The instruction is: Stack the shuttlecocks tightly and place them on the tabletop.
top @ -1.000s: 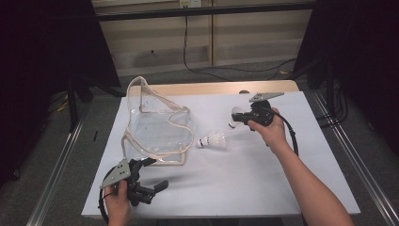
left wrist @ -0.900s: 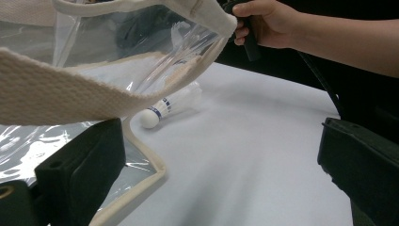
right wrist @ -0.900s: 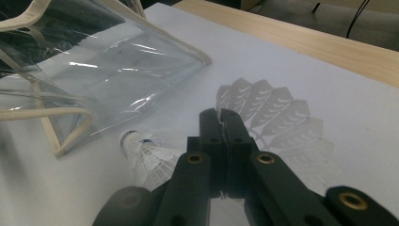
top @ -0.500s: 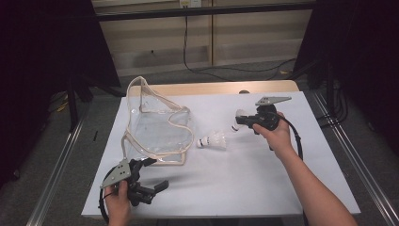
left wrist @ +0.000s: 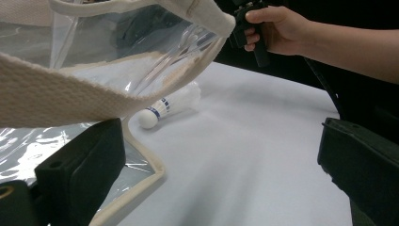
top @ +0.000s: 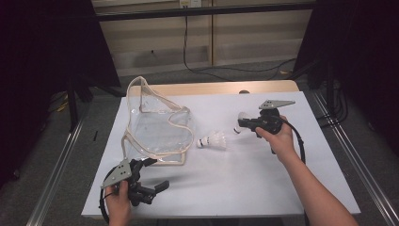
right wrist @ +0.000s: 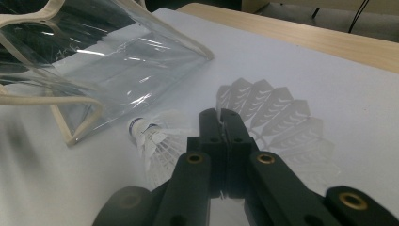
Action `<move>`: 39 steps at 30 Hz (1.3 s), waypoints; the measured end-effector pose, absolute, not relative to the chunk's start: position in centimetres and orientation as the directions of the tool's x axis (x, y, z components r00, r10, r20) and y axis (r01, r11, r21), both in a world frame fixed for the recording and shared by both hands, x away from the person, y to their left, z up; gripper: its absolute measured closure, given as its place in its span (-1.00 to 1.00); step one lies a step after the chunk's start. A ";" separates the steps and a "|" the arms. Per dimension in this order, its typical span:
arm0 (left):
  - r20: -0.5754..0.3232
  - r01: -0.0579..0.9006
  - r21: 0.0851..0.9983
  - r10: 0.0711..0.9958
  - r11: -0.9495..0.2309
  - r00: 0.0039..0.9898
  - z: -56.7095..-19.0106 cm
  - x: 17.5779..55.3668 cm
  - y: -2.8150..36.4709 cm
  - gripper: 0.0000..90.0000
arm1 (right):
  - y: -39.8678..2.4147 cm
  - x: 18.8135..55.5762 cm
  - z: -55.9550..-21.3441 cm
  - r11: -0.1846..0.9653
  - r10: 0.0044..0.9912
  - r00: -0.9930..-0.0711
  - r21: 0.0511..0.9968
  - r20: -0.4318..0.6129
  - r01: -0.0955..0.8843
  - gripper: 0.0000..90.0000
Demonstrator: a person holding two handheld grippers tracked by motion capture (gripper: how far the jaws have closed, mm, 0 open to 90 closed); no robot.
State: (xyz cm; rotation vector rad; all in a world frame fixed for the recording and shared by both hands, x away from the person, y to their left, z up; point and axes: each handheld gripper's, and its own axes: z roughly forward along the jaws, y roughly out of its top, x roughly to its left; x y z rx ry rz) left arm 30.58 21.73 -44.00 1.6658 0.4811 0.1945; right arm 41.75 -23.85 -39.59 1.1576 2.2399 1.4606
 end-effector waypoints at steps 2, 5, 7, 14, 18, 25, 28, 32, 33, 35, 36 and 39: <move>-0.147 0.199 0.976 0.418 -0.084 0.896 -44.0 30.6 21.7 -0.97 | -23.8 41.7 -39.7 0.196 0.716 -0.664 0.851 0.216 0.487 0.98; -0.146 0.198 0.977 0.420 -0.084 0.896 -44.0 30.6 21.7 -0.96 | -23.7 41.5 -40.0 0.196 0.713 -0.666 0.849 0.220 0.490 0.98; -0.146 0.198 0.977 0.417 -0.084 0.897 -44.0 30.6 21.6 -0.96 | -23.6 41.4 -40.1 0.197 0.710 -0.668 0.848 0.223 0.492 0.98; -0.147 0.199 0.976 0.413 -0.085 0.899 -44.0 30.6 21.7 -0.97 | -23.4 41.2 -40.6 0.195 0.705 -0.671 0.847 0.229 0.495 0.98; -0.145 0.197 0.976 0.414 -0.087 0.899 -44.0 30.6 21.6 -0.96 | -23.2 41.0 -40.9 0.205 0.702 -0.675 0.844 0.227 0.496 0.98; -0.146 0.199 0.976 0.415 -0.088 0.898 -44.0 30.6 21.6 -0.96 | -22.8 40.8 -40.9 0.210 0.695 -0.683 0.845 0.225 0.492 0.98; -0.146 0.199 0.976 0.415 -0.089 0.898 -44.0 30.6 21.6 -0.96 | -22.6 40.8 -41.0 0.206 0.694 -0.684 0.847 0.227 0.491 0.98; -0.146 0.199 0.976 0.414 -0.086 0.898 -44.0 30.5 21.6 -0.97 | -22.4 40.8 -41.2 0.201 0.692 -0.683 0.846 0.234 0.494 0.98; -0.147 0.199 0.976 0.414 -0.086 0.898 -44.0 30.5 21.6 -0.96 | -22.3 40.8 -41.2 0.202 0.691 -0.684 0.845 0.235 0.495 0.98; -0.145 0.198 0.976 0.414 -0.090 0.899 -44.0 30.6 21.6 -0.96 | -22.2 40.8 -41.4 0.205 0.690 -0.686 0.846 0.233 0.493 0.98; -0.145 0.199 0.976 0.413 -0.090 0.899 -44.0 30.6 21.6 -0.97 | -22.2 40.8 -41.4 0.204 0.690 -0.685 0.844 0.236 0.496 0.98; -0.144 0.198 0.976 0.412 -0.092 0.900 -44.0 30.6 21.6 -0.97 | -22.1 40.8 -41.6 0.205 0.689 -0.685 0.843 0.236 0.497 0.98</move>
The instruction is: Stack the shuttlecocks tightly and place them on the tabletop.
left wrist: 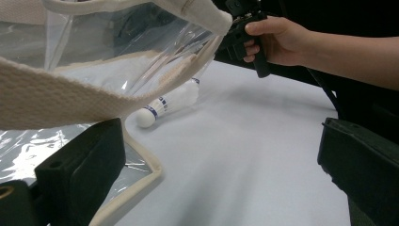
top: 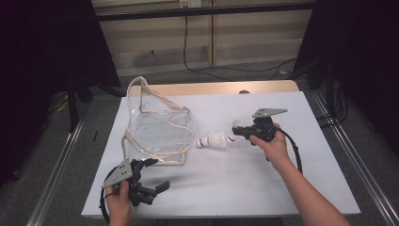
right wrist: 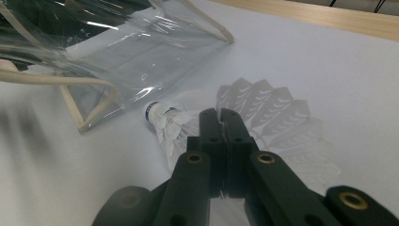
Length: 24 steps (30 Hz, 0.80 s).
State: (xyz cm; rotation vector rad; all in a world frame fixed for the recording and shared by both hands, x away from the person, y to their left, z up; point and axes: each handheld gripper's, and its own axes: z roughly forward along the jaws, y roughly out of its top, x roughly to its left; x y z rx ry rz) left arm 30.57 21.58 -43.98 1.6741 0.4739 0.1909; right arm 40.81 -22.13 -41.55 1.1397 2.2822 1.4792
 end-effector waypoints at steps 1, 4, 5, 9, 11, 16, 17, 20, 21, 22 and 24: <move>-0.144 0.198 0.976 0.412 -0.093 0.900 -44.0 30.6 21.6 -0.96 | -22.1 40.8 -41.6 0.202 0.689 -0.684 0.843 0.240 0.498 0.98; -0.143 0.199 0.976 0.412 -0.094 0.900 -44.0 30.6 21.6 -0.96 | -22.0 40.8 -41.6 0.196 0.688 -0.683 0.843 0.246 0.501 0.98; -0.144 0.198 0.976 0.412 -0.093 0.900 -44.0 30.6 21.6 -0.96 | -21.9 40.8 -41.7 0.199 0.688 -0.684 0.844 0.242 0.498 0.98; -0.142 0.198 0.975 0.411 -0.097 0.900 -44.0 30.6 21.6 -0.97 | -21.7 40.9 -41.9 0.202 0.688 -0.685 0.843 0.240 0.498 0.98; -0.141 0.198 0.975 0.411 -0.099 0.901 -44.0 30.6 21.6 -0.96 | -21.5 40.9 -42.0 0.205 0.686 -0.687 0.842 0.239 0.498 0.98; -0.145 0.199 0.976 0.412 -0.090 0.900 -44.0 30.6 21.6 -0.96 | -21.2 40.9 -42.0 0.206 0.686 -0.687 0.842 0.240 0.499 0.98; -0.146 0.199 0.976 0.411 -0.089 0.900 -44.0 30.6 21.6 -0.96 | -21.2 40.9 -42.0 0.210 0.686 -0.688 0.841 0.237 0.498 0.98; -0.145 0.199 0.976 0.410 -0.091 0.900 -44.0 30.6 21.6 -0.96 | -21.2 40.8 -42.1 0.204 0.686 -0.687 0.843 0.240 0.498 0.98; -0.144 0.198 0.976 0.411 -0.093 0.900 -44.0 30.6 21.6 -0.96 | -21.2 40.8 -42.1 0.202 0.687 -0.686 0.844 0.239 0.496 0.98; -0.143 0.198 0.976 0.412 -0.095 0.900 -44.0 30.6 21.6 -0.96 | -21.2 40.8 -42.2 0.199 0.687 -0.687 0.847 0.238 0.493 0.98; -0.146 0.199 0.976 0.410 -0.089 0.900 -44.0 30.5 21.6 -0.97 | -21.3 40.8 -42.2 0.196 0.688 -0.684 0.846 0.242 0.496 0.97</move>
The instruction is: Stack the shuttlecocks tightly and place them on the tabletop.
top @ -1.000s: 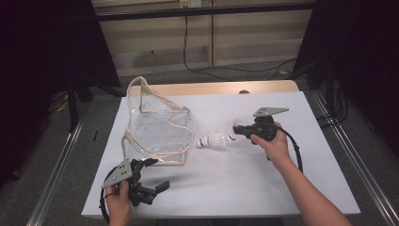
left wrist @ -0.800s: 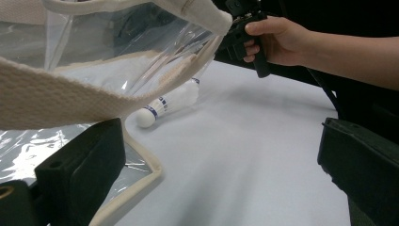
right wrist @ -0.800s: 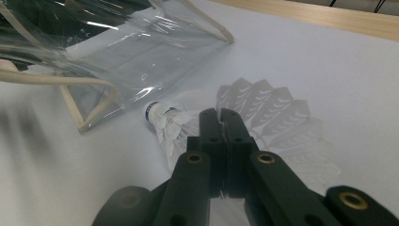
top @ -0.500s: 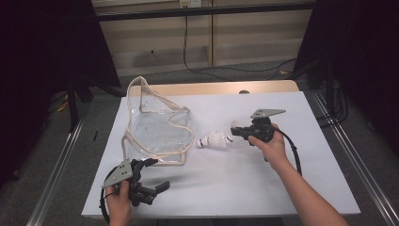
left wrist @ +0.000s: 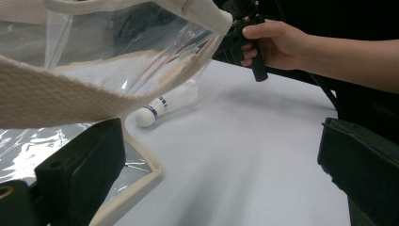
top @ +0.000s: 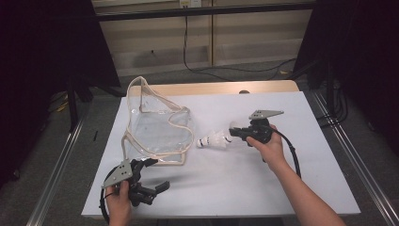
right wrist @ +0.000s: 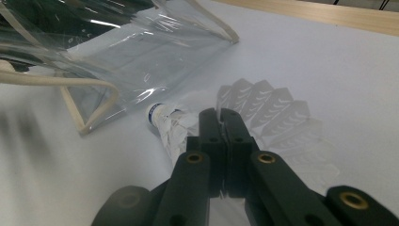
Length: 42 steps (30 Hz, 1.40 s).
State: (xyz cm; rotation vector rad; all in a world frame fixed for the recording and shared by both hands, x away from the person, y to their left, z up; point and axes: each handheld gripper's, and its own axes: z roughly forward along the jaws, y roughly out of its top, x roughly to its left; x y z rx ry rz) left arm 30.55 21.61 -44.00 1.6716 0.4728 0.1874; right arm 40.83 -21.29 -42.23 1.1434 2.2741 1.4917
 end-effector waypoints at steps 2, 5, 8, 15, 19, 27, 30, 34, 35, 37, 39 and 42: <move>-0.146 0.199 0.976 0.411 -0.089 0.900 -44.0 30.5 21.6 -0.97 | -21.3 40.8 -42.3 0.192 0.689 -0.682 0.845 0.245 0.499 0.97; -0.143 0.199 0.975 0.410 -0.095 0.901 -44.0 30.6 21.6 -0.97 | -21.2 40.9 -42.4 0.194 0.689 -0.683 0.846 0.243 0.497 0.97; -0.144 0.200 0.975 0.410 -0.095 0.900 -44.0 30.6 21.6 -0.96 | -21.1 40.8 -42.4 0.194 0.690 -0.682 0.846 0.242 0.496 0.97; -0.145 0.200 0.975 0.409 -0.095 0.901 -44.0 30.6 21.6 -0.96 | -21.0 40.9 -42.5 0.192 0.691 -0.681 0.847 0.241 0.496 0.97; -0.143 0.198 0.976 0.410 -0.095 0.901 -44.0 30.6 21.6 -0.96 | -20.9 40.9 -42.5 0.192 0.690 -0.682 0.848 0.242 0.494 0.97; -0.144 0.199 0.975 0.409 -0.096 0.901 -44.0 30.6 21.6 -0.97 | -21.0 40.9 -42.3 0.176 0.691 -0.679 0.853 0.249 0.492 0.97; -0.145 0.200 0.975 0.408 -0.096 0.902 -44.0 30.6 21.6 -0.96 | -20.9 40.9 -42.4 0.173 0.690 -0.678 0.852 0.254 0.494 0.97; -0.144 0.199 0.975 0.409 -0.095 0.901 -44.0 30.6 21.6 -0.96 | -20.8 41.0 -42.4 0.172 0.688 -0.680 0.853 0.254 0.492 0.97; -0.144 0.200 0.975 0.409 -0.096 0.901 -44.0 30.6 21.6 -0.96 | -20.7 41.0 -42.4 0.174 0.689 -0.680 0.853 0.252 0.492 0.97; -0.144 0.199 0.975 0.409 -0.096 0.901 -44.0 30.6 21.6 -0.96 | -20.6 41.0 -42.5 0.174 0.688 -0.680 0.853 0.253 0.493 0.97; -0.144 0.199 0.975 0.407 -0.097 0.902 -44.1 30.6 21.6 -0.97 | -20.5 41.0 -42.5 0.178 0.686 -0.683 0.853 0.250 0.491 0.97; -0.147 0.202 0.975 0.406 -0.095 0.902 -44.1 30.6 21.5 -0.96 | -20.3 41.1 -42.4 0.178 0.686 -0.685 0.857 0.244 0.484 0.97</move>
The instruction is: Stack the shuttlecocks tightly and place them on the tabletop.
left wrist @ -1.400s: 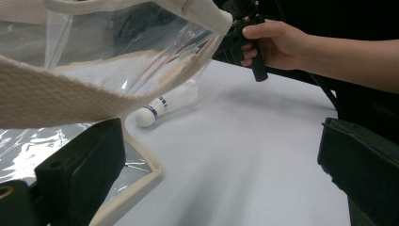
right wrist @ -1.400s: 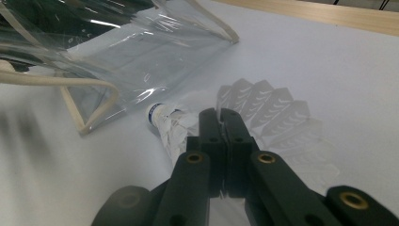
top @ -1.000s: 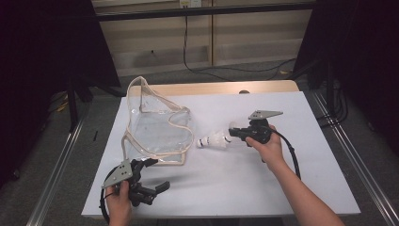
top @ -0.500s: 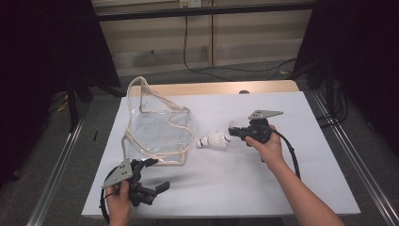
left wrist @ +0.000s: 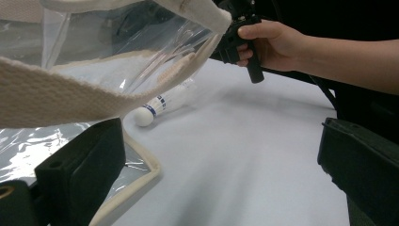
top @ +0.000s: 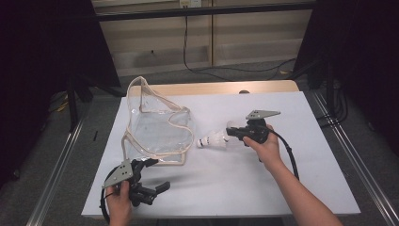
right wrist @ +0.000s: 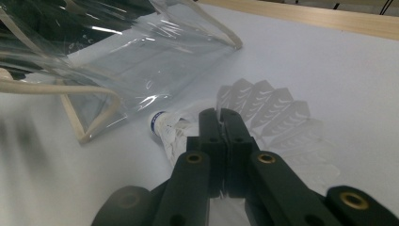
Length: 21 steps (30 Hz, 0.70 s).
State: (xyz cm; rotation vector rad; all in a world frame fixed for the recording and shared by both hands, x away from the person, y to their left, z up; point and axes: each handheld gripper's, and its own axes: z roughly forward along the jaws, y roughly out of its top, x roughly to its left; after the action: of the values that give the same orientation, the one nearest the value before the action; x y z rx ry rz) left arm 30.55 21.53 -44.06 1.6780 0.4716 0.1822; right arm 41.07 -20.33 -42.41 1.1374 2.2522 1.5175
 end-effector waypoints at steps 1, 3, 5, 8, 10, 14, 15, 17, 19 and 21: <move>-0.145 0.201 0.975 0.407 -0.096 0.902 -44.1 30.6 21.5 -0.96 | -20.3 41.1 -42.4 0.178 0.686 -0.686 0.857 0.244 0.483 0.97; -0.143 0.199 0.975 0.408 -0.098 0.902 -44.1 30.6 21.6 -0.96 | -20.2 41.1 -42.5 0.175 0.687 -0.683 0.857 0.247 0.485 0.97; -0.143 0.199 0.975 0.408 -0.099 0.902 -44.0 30.6 21.6 -0.96 | -20.1 41.1 -42.7 0.191 0.685 -0.687 0.852 0.241 0.488 0.97; -0.143 0.199 0.975 0.409 -0.098 0.901 -44.0 30.5 21.6 -0.96 | -19.9 41.0 -43.0 0.202 0.687 -0.688 0.848 0.234 0.491 0.96; -0.143 0.199 0.975 0.409 -0.098 0.901 -44.0 30.5 21.6 -0.96 | -19.9 41.0 -43.2 0.207 0.687 -0.688 0.845 0.234 0.494 0.96; -0.144 0.199 0.975 0.408 -0.096 0.902 -44.0 30.5 21.6 -0.96 | -19.9 41.0 -43.2 0.216 0.688 -0.690 0.844 0.226 0.491 0.94; -0.143 0.199 0.975 0.409 -0.096 0.901 -44.0 30.5 21.6 -0.96 | -20.0 41.0 -43.2 0.219 0.688 -0.690 0.842 0.226 0.494 0.94; -0.145 0.199 0.976 0.409 -0.093 0.901 -44.0 30.5 21.6 -0.96 | -20.0 40.9 -43.2 0.223 0.689 -0.689 0.839 0.224 0.496 0.93; -0.144 0.198 0.976 0.410 -0.091 0.901 -44.0 30.5 21.6 -0.96 | -20.1 40.9 -43.2 0.226 0.692 -0.687 0.837 0.223 0.498 0.92; -0.146 0.199 0.976 0.410 -0.090 0.900 -44.0 30.5 21.6 -0.96 | -20.2 40.8 -43.3 0.230 0.695 -0.686 0.837 0.216 0.497 0.91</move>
State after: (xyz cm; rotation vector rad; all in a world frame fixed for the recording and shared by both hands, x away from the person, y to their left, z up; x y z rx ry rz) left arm 30.50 21.60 -43.98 1.6720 0.4727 0.1875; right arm 40.80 -20.24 -43.26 1.1313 2.2970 1.4418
